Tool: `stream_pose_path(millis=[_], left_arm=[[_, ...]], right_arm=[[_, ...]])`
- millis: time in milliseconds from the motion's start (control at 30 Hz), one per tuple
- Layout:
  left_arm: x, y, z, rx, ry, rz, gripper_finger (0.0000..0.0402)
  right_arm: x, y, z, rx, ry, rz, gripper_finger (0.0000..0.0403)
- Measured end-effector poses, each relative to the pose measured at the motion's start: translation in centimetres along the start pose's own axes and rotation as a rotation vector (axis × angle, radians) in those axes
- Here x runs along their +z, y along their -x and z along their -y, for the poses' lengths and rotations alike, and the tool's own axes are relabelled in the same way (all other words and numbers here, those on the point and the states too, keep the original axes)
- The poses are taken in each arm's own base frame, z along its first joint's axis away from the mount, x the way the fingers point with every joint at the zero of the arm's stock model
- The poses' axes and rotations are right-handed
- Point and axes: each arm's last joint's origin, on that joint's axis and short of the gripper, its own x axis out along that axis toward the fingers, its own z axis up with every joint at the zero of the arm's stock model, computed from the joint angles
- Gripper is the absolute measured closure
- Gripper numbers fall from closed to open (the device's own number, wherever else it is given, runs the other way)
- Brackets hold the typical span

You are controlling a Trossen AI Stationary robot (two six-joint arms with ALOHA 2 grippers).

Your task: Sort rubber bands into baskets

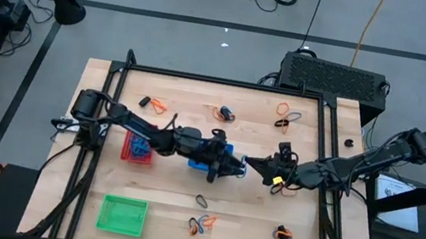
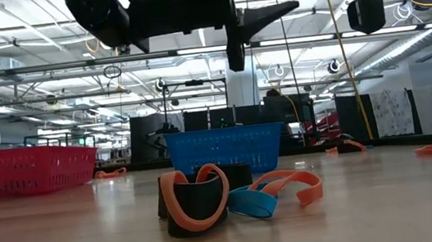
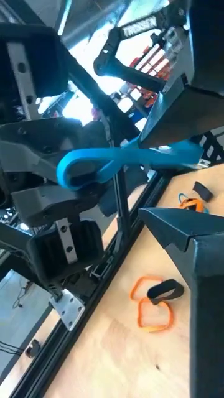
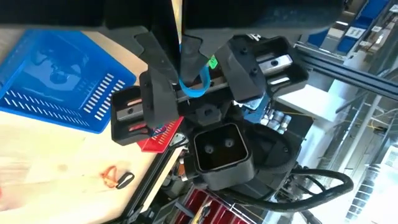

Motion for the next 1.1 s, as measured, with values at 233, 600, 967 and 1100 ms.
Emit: stream_pose_path(millis=[233, 600, 967, 1100], left_arm=[[0.0, 0.0, 0.0, 0.005, -0.009, 0.004, 0.023], [0.0, 0.0, 0.0, 0.003, -0.054, 0.003, 0.038], [0.9, 0.4, 0.9, -0.015, -0.092, 0.006, 0.0399], [2.1, 1.3, 2.2, 0.005, -0.133, -0.02, 0.04]], right_arm=[[0.0, 0.0, 0.0, -0.001, 0.003, 0.0, 0.0403], [0.0, 0.0, 0.0, 0.0, 0.007, 0.0, 0.0403], [0.0, 0.0, 0.1, -0.008, 0.071, -0.002, 0.0378], [0.2, -0.2, 0.2, -0.018, 0.101, 0.007, 0.0345]])
